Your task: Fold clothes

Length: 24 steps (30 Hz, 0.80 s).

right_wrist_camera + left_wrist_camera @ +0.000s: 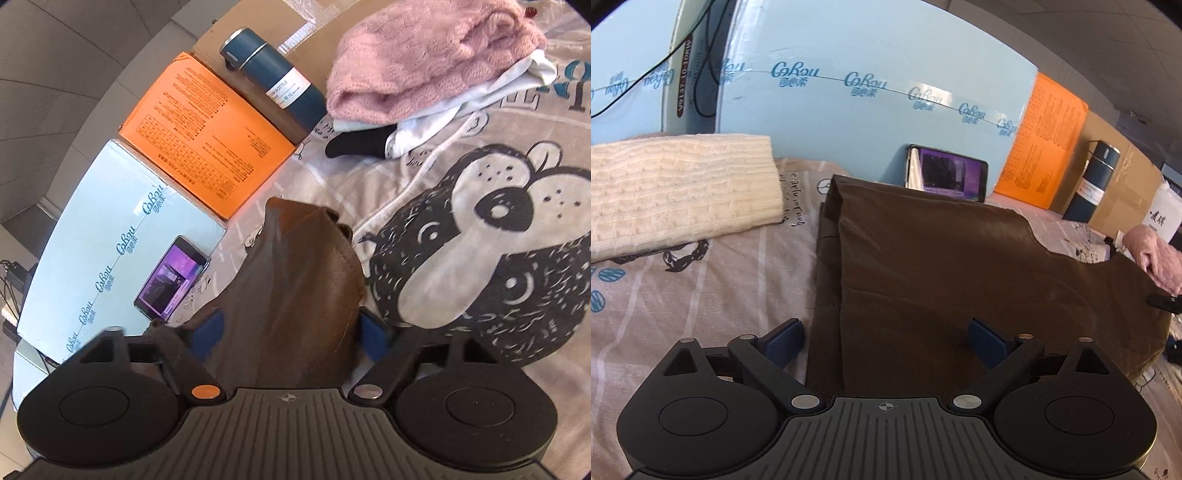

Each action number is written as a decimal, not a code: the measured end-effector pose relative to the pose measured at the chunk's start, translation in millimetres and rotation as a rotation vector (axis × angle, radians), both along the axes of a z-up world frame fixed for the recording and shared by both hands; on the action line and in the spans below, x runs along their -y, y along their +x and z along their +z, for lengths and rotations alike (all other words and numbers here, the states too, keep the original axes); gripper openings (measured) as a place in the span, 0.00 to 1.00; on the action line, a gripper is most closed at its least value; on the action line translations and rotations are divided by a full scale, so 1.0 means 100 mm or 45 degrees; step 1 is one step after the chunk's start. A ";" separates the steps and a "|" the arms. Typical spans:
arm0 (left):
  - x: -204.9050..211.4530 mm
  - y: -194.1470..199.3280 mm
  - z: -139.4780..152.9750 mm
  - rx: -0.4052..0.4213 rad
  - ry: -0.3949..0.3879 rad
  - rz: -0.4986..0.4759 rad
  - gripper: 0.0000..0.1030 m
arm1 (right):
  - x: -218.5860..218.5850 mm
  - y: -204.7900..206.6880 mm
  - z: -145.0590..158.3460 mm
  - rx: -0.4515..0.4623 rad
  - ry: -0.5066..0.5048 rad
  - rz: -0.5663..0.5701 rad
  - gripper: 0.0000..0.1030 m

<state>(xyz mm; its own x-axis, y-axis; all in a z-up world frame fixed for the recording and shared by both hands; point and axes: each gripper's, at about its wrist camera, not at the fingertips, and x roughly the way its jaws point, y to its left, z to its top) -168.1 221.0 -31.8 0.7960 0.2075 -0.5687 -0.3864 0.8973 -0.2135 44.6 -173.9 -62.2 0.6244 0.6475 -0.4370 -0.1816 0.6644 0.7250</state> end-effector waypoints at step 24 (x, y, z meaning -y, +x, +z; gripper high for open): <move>0.33 0.10 0.04 -0.038 0.238 -0.086 0.95 | 0.27 -0.54 0.60 0.407 0.224 0.071 0.09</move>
